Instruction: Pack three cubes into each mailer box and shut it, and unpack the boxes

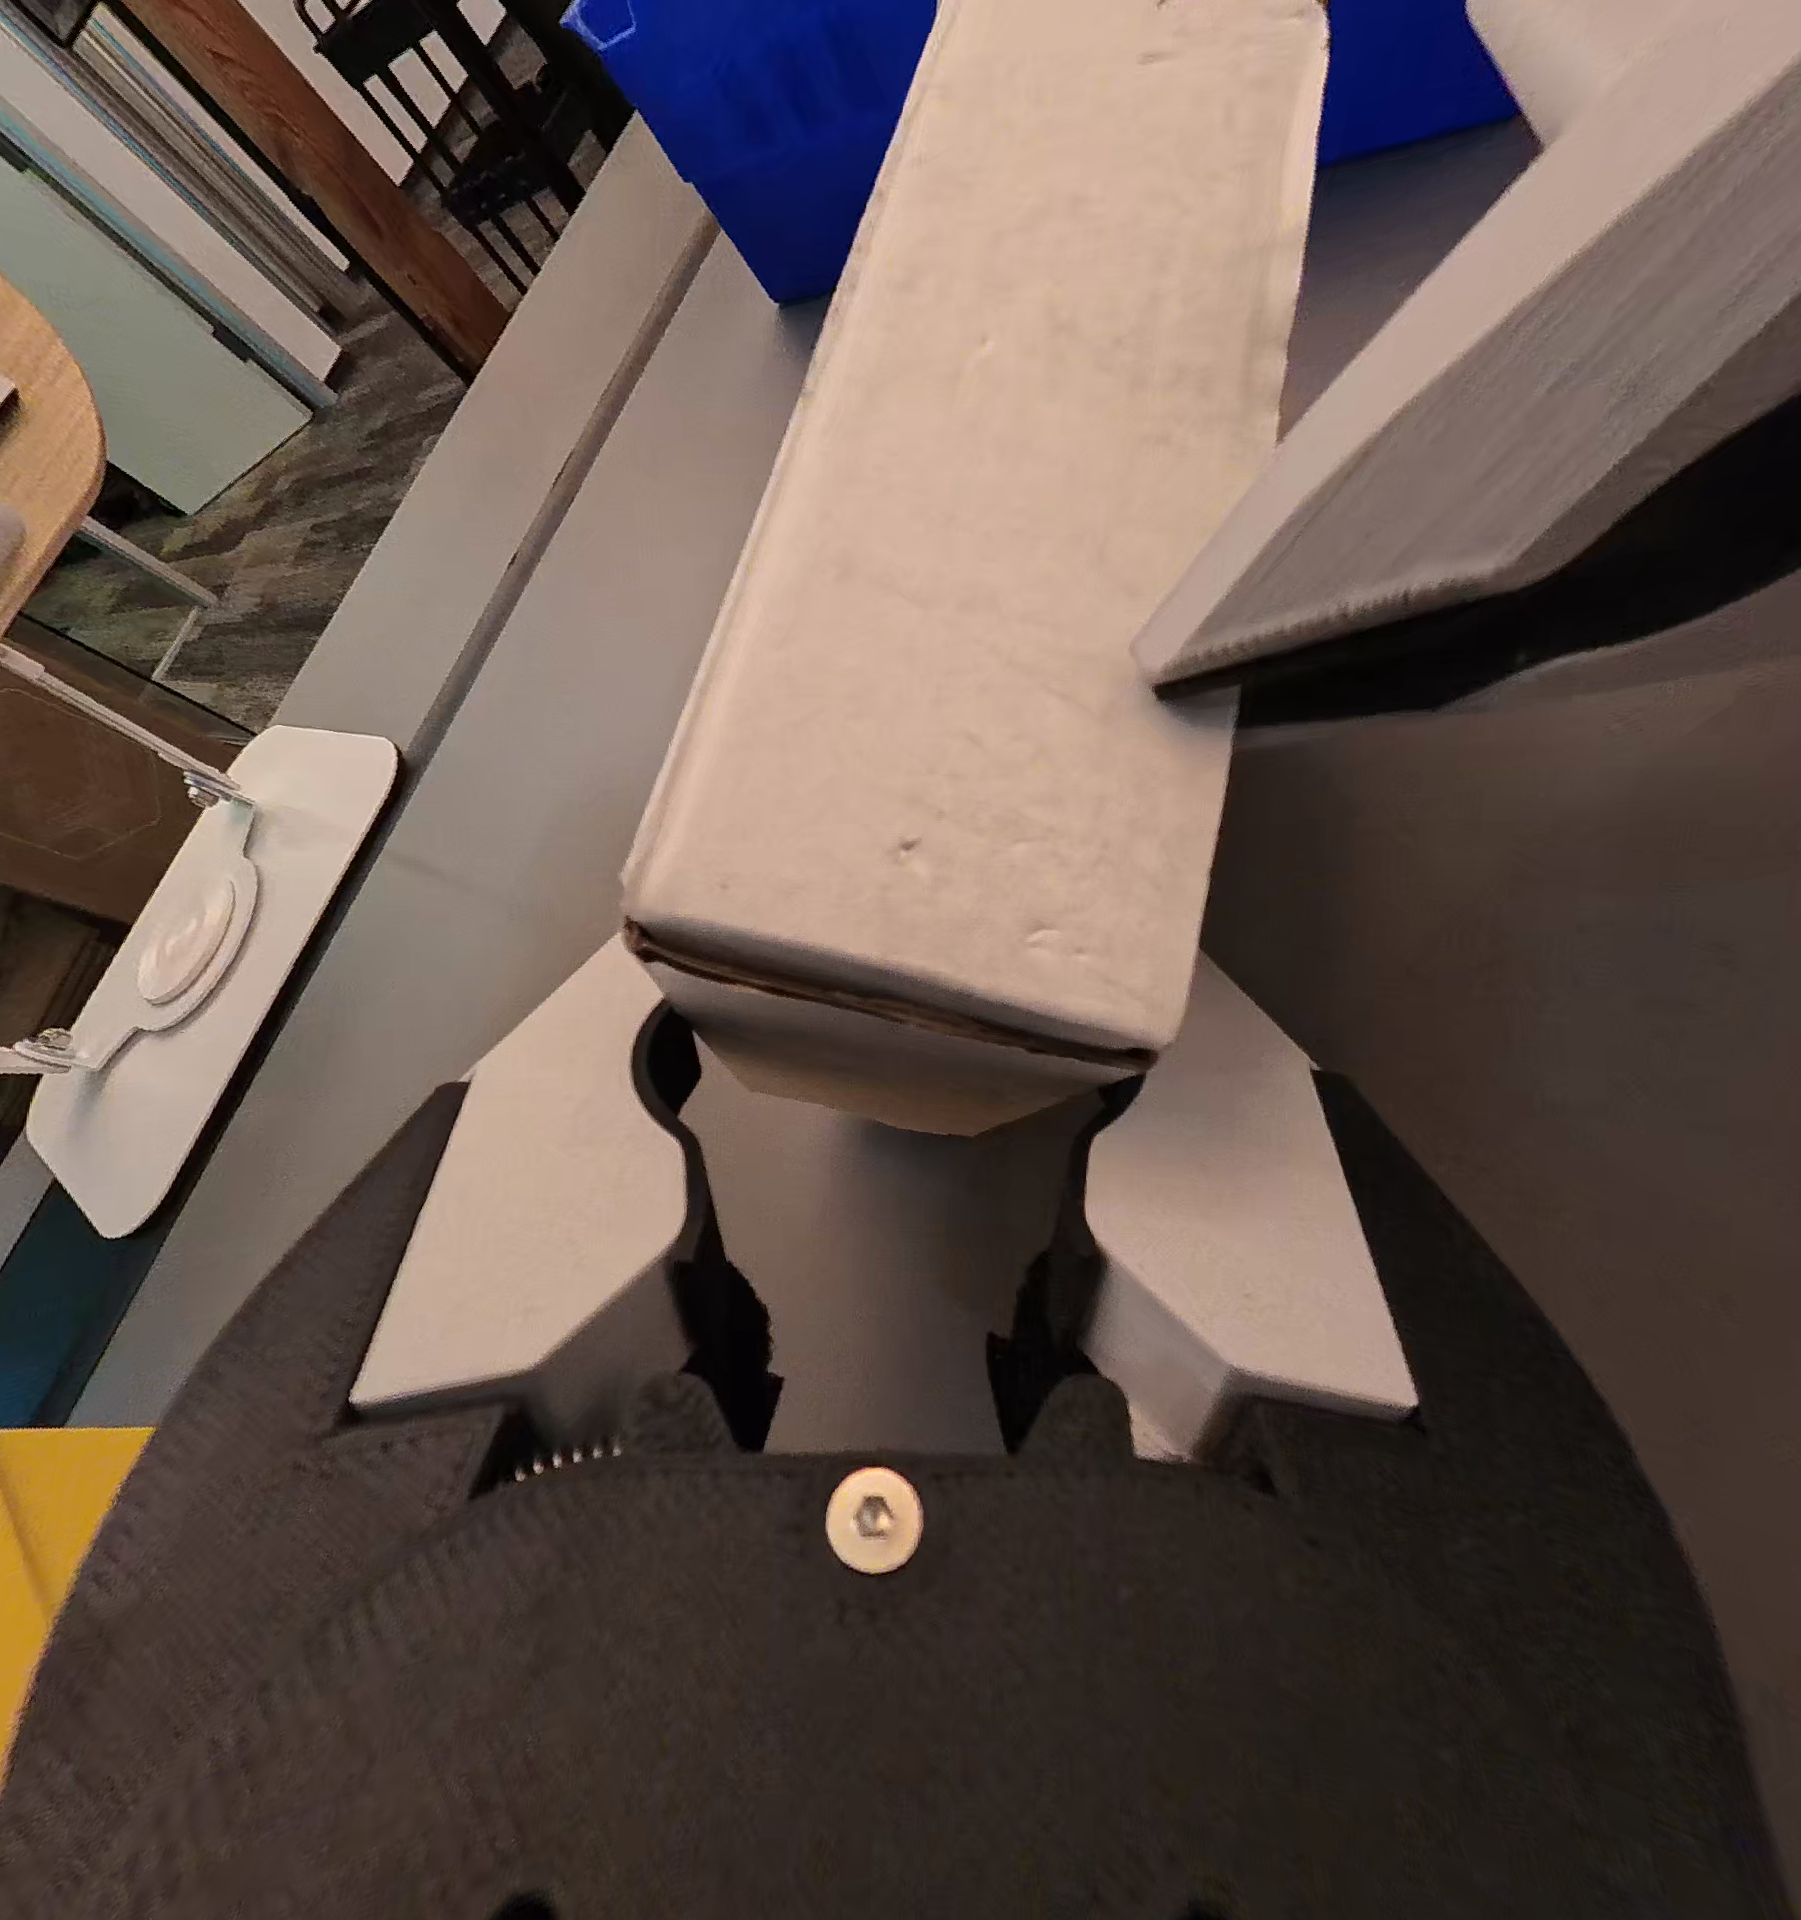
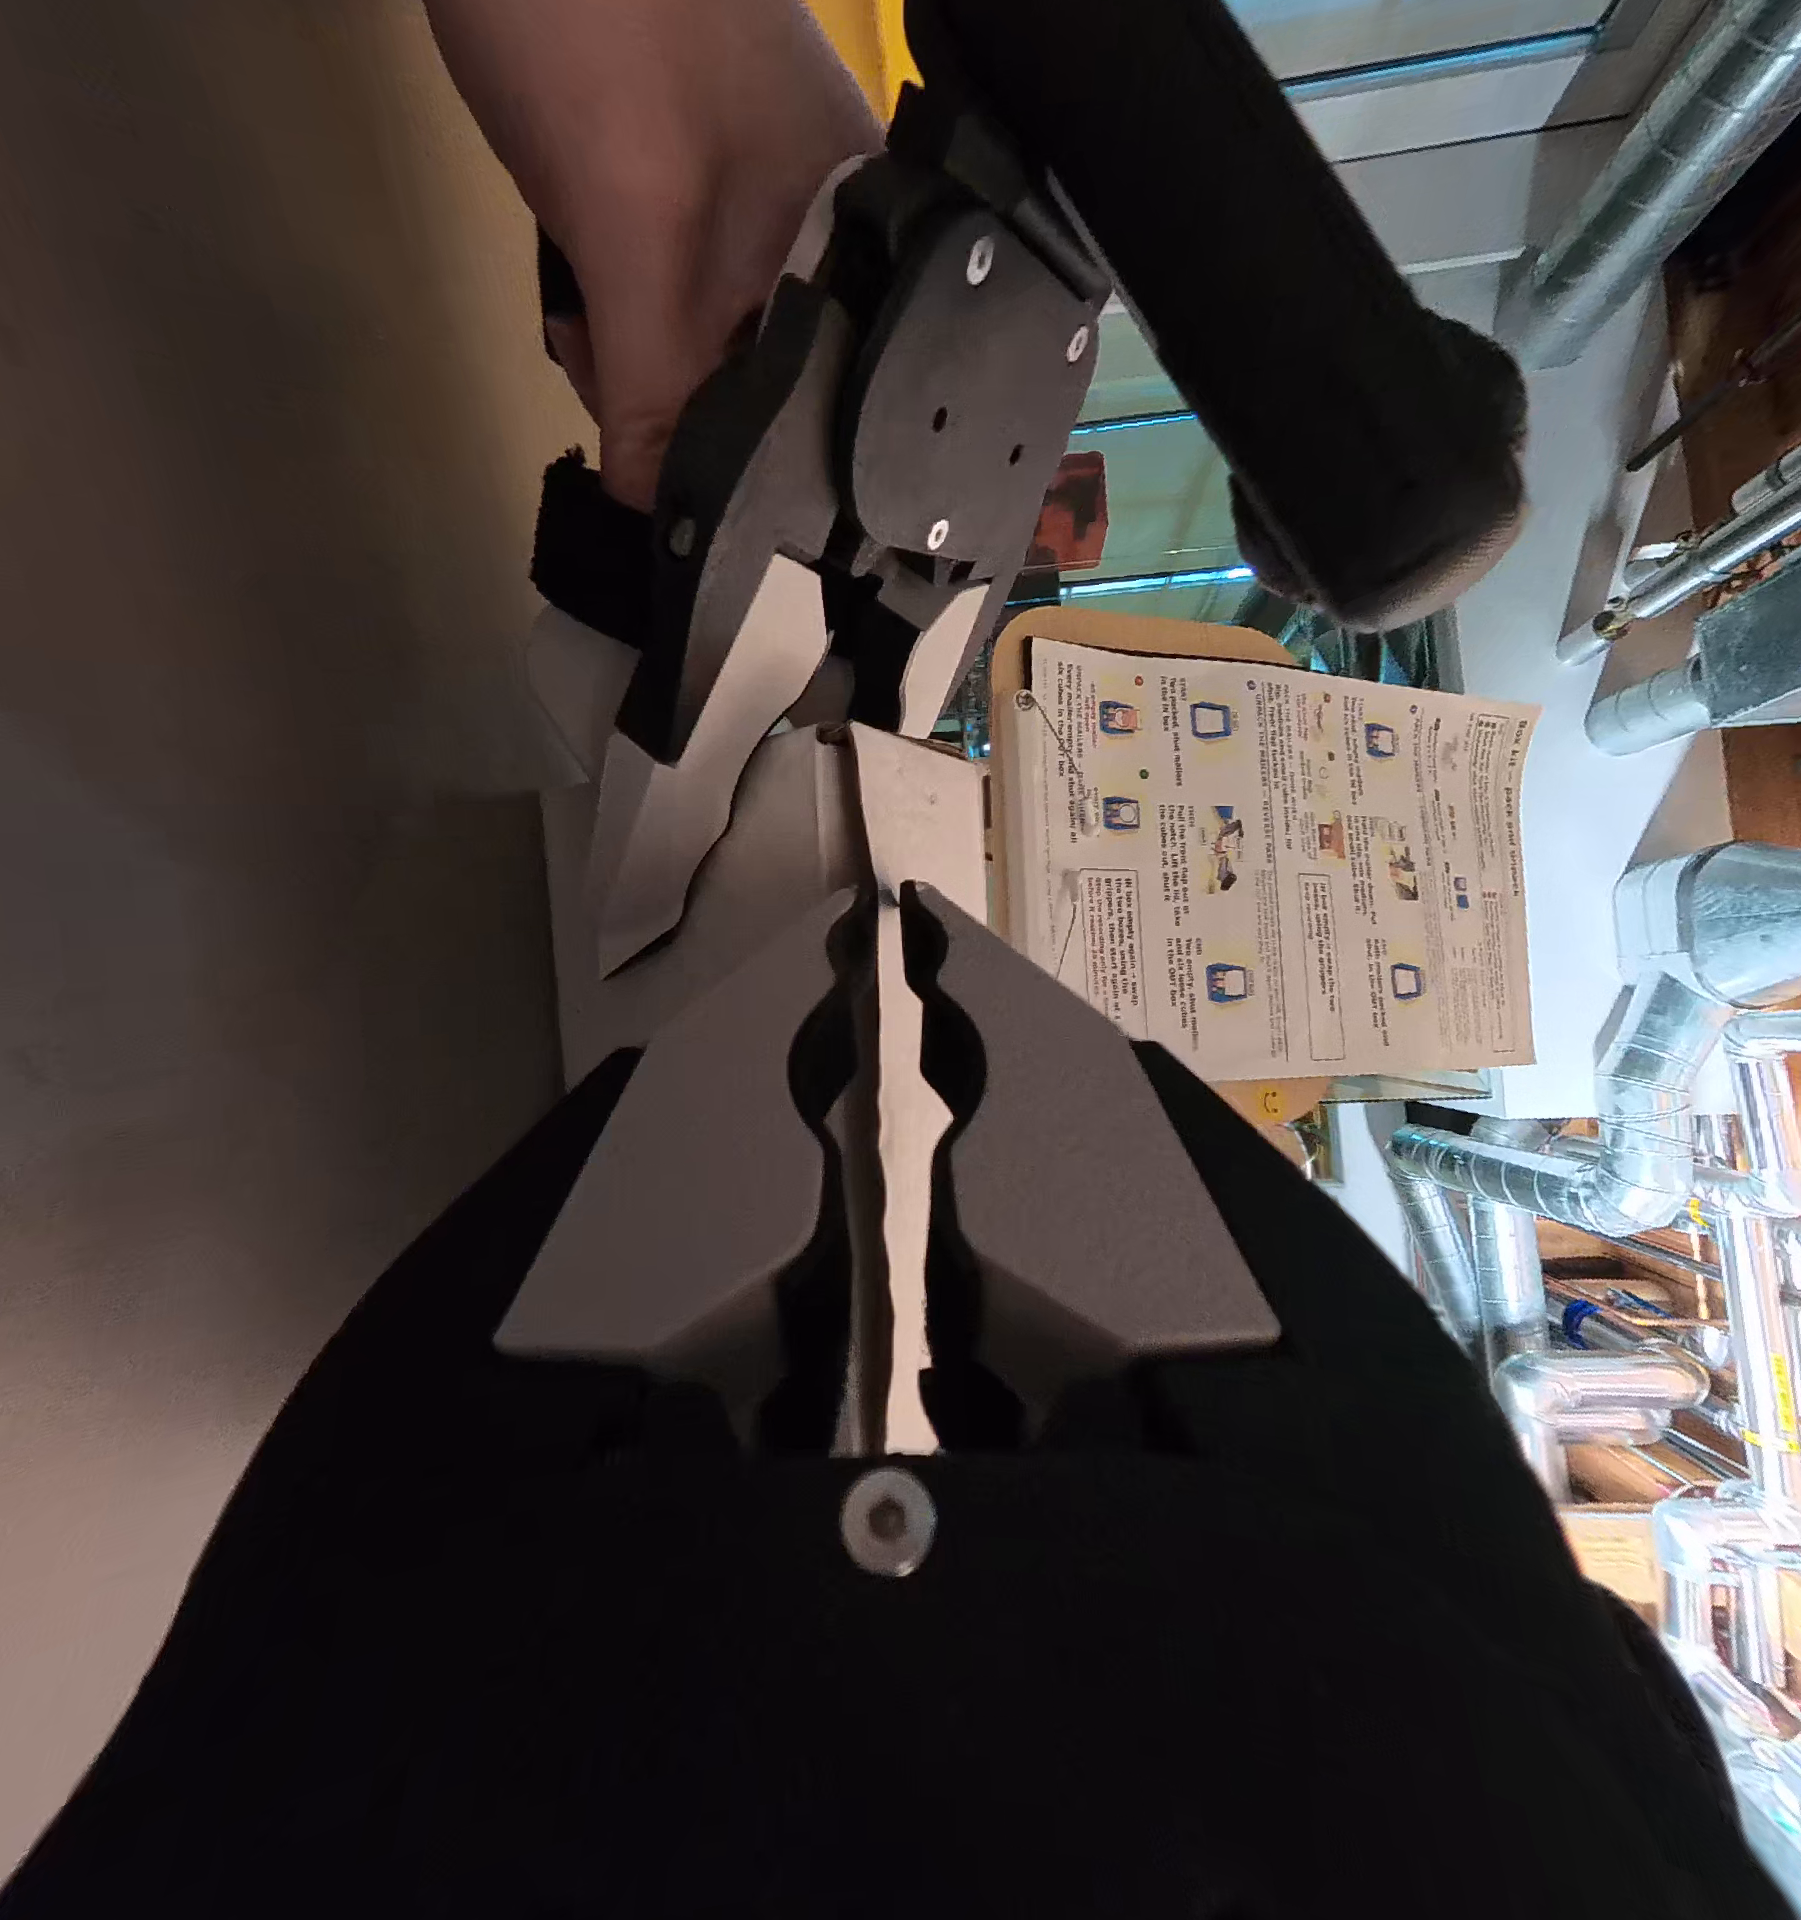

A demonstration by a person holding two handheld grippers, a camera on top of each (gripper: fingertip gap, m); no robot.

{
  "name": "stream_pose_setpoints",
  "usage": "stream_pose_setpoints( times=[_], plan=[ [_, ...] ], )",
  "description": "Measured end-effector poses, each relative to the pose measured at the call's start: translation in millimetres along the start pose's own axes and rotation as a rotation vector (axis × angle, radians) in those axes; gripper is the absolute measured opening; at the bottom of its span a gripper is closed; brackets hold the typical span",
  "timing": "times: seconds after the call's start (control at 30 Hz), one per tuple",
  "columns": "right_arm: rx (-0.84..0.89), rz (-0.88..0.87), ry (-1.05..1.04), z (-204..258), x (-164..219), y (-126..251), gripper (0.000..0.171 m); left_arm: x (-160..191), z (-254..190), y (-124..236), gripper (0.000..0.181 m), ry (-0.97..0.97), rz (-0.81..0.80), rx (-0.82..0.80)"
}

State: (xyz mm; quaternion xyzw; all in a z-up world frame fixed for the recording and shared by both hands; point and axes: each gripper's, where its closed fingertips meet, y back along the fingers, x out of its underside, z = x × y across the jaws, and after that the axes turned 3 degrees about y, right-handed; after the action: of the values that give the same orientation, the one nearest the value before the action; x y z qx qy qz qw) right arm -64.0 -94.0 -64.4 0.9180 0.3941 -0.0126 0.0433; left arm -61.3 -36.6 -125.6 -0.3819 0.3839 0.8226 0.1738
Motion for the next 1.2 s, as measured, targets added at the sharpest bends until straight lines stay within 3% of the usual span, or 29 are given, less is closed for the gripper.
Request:
stream_pose_setpoints(
  times=[0.4, 0.53, 0.77, 1.2],
  plan=[
    [0.027, 0.005, 0.019, -2.0, -0.3, 0.8, 0.002, 0.6, -1.0, 0.4, 0.075, 0.003, 0.01, 0.006],
    [0.049, -0.023, 0.085, -1.5, 2.9, -0.3, 0.009, 0.8, -1.1, 0.7, 0.074, 0.007, 0.009, 0.008],
    [0.076, 0.018, 0.137, -0.4, 3.0, 0.7, 0.003, 1.9, -0.6, 1.3, 0.075, -0.011, 0.026, -0.017],
    [0.087, 0.033, 0.087, -6.7, 2.6, 1.7, 0.002, 2.9, -0.4, 1.0, 0.074, -0.027, 0.038, -0.021]
  ],
)
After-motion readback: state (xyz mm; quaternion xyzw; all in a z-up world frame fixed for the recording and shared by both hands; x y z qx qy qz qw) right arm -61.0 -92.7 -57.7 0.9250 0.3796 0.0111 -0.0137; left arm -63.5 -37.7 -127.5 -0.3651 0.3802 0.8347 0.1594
